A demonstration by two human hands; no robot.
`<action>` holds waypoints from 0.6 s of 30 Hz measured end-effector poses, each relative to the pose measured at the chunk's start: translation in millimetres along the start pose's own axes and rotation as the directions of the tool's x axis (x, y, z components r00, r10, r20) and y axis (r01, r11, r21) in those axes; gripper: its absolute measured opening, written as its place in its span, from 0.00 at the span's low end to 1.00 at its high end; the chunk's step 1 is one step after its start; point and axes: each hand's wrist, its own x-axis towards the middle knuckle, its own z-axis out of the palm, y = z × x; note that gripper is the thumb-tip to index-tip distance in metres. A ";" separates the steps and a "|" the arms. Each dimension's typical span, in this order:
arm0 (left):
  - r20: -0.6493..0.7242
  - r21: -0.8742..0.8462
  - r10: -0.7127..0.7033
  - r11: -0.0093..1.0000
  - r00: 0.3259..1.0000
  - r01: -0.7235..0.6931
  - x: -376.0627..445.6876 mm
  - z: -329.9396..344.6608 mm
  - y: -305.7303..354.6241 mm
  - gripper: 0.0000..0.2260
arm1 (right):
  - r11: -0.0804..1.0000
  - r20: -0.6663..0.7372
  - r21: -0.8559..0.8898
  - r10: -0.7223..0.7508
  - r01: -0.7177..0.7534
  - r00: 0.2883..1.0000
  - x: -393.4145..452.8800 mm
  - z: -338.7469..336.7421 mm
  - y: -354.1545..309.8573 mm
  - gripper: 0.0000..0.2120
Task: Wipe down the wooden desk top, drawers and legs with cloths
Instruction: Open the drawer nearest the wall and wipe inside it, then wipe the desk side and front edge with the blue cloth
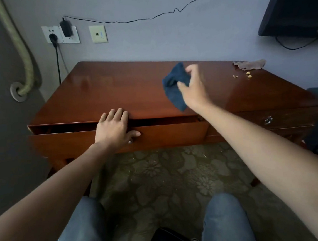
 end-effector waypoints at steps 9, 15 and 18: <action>0.070 0.000 0.039 0.999 0.997 -0.039 6.8 3.6 -23.2 0.37 | 0.740 0.545 -0.589 0.067 0.325 0.836 -27.5 42.8 40.6 0.62; -0.128 -0.073 -0.054 0.996 0.990 0.045 10.4 8.5 -15.1 0.21 | 0.722 0.327 -0.593 -0.188 0.356 0.926 -36.5 56.7 46.6 0.41; -0.215 -0.082 -0.065 0.995 0.974 0.049 12.7 16.6 -13.4 0.16 | 0.795 0.284 -0.531 -0.159 0.293 0.946 -34.4 63.9 49.7 0.37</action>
